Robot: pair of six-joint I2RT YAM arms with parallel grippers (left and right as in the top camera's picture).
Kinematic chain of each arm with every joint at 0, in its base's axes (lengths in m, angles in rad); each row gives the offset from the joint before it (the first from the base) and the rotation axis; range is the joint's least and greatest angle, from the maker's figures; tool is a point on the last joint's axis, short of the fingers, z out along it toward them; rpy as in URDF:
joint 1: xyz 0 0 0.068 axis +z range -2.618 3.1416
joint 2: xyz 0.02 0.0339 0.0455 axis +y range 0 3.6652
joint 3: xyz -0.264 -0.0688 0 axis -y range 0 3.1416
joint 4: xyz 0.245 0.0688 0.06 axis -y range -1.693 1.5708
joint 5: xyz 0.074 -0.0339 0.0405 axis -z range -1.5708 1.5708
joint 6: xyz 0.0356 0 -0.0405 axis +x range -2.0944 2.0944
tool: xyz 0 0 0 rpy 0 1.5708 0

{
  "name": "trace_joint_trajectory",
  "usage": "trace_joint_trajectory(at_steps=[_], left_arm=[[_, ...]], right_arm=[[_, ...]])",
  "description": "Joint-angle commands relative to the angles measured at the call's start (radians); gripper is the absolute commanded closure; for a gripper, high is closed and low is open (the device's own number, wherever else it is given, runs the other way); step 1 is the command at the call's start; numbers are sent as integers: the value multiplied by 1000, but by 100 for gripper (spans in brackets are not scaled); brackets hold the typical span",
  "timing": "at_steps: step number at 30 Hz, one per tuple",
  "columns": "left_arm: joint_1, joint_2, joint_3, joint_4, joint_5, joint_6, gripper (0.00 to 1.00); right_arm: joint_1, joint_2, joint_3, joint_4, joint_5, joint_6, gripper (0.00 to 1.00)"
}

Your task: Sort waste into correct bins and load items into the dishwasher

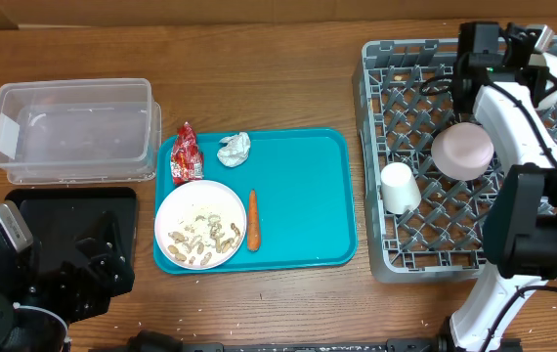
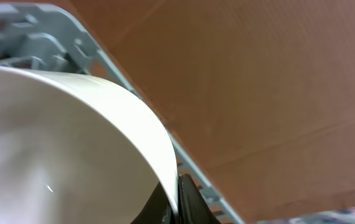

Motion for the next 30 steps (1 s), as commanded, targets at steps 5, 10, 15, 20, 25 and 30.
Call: trace_joint_trajectory(at_steps=[5,10,15,20,25,30], left_arm=[[11,-5,1,3,-17,-6,0],[11,-5,1,3,-17,-6,0],[11,-5,1,3,-17,-6,0],[11,-5,1,3,-17,-6,0],[11,-5,1,3,-17,-6,0],[11,-5,1,3,-17,-6,0]], right_arm=[[-10,37,-4,2,11,-47,96],[5,68,-4,-15,8,-46,96],[54,68,-4,-12,-31,-46,71],[128,56,-1,-23,-39,-46,44],[214,1,-1,-19,-26,-42,25],[306,-153,6,-39,-63,-35,13]])
